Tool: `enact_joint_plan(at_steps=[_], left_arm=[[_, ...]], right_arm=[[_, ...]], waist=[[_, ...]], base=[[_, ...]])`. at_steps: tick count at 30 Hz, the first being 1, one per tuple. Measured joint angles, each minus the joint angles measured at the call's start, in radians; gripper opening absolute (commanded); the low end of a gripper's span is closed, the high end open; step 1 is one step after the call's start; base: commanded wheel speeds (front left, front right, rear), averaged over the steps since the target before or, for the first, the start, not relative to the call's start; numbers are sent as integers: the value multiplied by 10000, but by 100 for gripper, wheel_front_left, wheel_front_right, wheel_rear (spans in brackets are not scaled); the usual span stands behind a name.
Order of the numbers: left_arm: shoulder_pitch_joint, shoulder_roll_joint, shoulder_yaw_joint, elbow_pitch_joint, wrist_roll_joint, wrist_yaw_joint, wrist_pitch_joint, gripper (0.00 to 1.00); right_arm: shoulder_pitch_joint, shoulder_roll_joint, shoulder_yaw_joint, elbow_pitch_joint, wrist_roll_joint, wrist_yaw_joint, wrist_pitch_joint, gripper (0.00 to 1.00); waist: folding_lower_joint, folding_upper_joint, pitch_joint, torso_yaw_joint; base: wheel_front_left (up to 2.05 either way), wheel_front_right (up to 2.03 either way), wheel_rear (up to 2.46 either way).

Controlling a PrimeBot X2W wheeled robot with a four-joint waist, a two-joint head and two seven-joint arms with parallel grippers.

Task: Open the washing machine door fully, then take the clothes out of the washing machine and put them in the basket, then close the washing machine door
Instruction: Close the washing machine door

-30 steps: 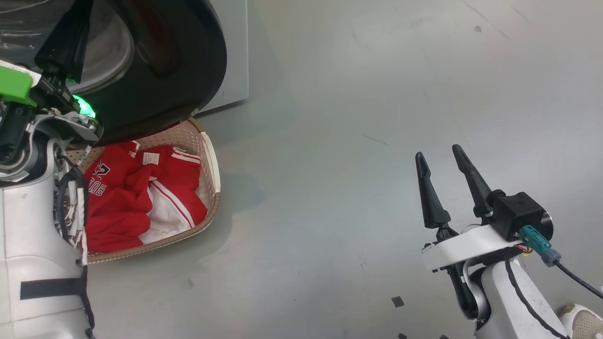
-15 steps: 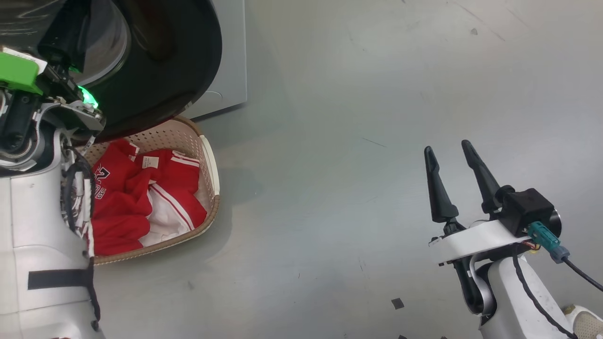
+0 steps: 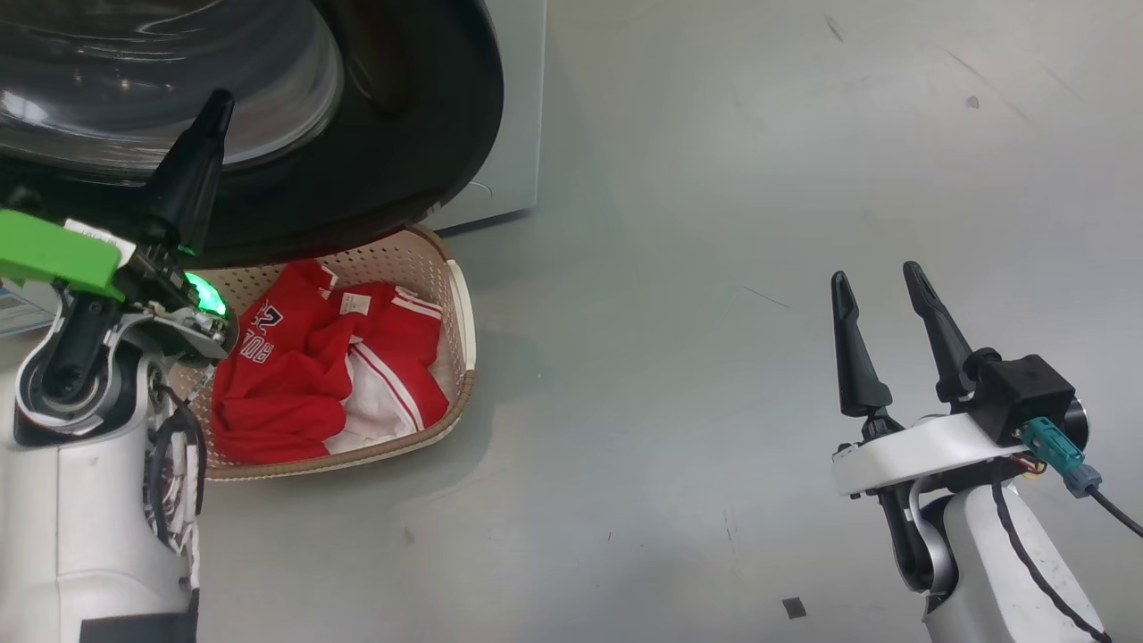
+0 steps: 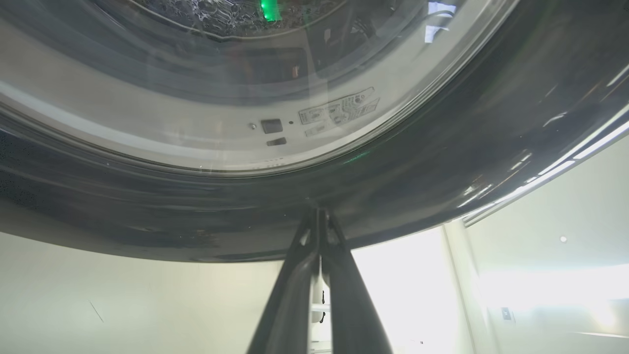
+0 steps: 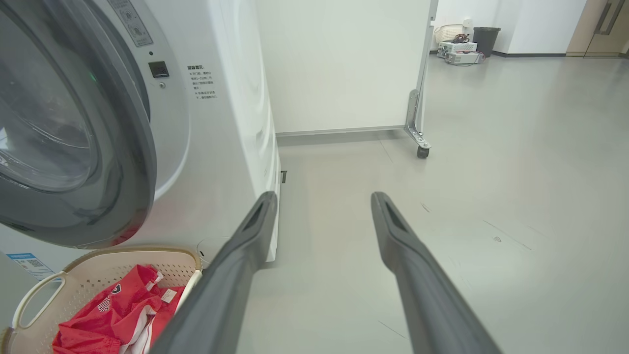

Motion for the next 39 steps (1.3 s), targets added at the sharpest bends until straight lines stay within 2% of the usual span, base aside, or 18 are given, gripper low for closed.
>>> enact_joint_plan(at_steps=[7,12,13,14,15,16,21,25,28,33,39], left_arm=[[1522,-50,383,-834,-502,0,71,0],[2502,-71,286,-1277,-426,0,71,0],[2675,-75,263,-1363,-412,0,73,14],[2853,-75,230,-1461,-399,0,73,39],[3022,-75,207,-1544,-393,0,73,88],[3201,-75,190,-1655,-328,-2,71,100],[4149,-75,144,-2169,391,-2,-267,100],[4753,-27,-42,-2754,1697,-2,-834,100],[5025,347,-451,-3300,3193,-2,-1360,100],[5337,1415,-1407,-4036,5988,-4,-2293,100],[5858,2159,-2299,-4426,8544,-12,-3540,100]], right_arm=[[247,-205,-205,92,-84,-4,-2,100],[548,-307,-372,182,-146,-79,-2,100],[603,-316,-376,209,-173,-79,-2,100],[657,-316,-372,232,-174,-79,-2,100],[712,-316,-372,251,-176,-79,-2,100],[759,-316,-368,284,-180,-79,-2,100],[1039,-311,-320,364,-186,-79,-2,100],[1295,-316,-322,410,-186,-79,-2,100],[1457,-343,-351,418,-188,-81,0,100],[1630,-430,-391,412,-270,-167,-2,100],[1714,-476,-341,360,-334,-167,-2,100]], waist=[[0,0,-447,627],[0,0,-809,1030],[0,0,-890,1106],[0,0,-979,1180],[0,0,-1068,1249],[0,0,-1159,1313],[-1,0,-1639,1580],[0,0,-1991,1743],[-1,0,-2219,1849],[-1,0,-2496,2041],[-1,0,-2698,2160]], base=[[0,0,0],[0,0,0],[0,0,0],[0,0,0],[0,0,0],[0,0,0],[0,0,0],[0,0,0],[0,0,0],[0,0,0],[0,0,0]])
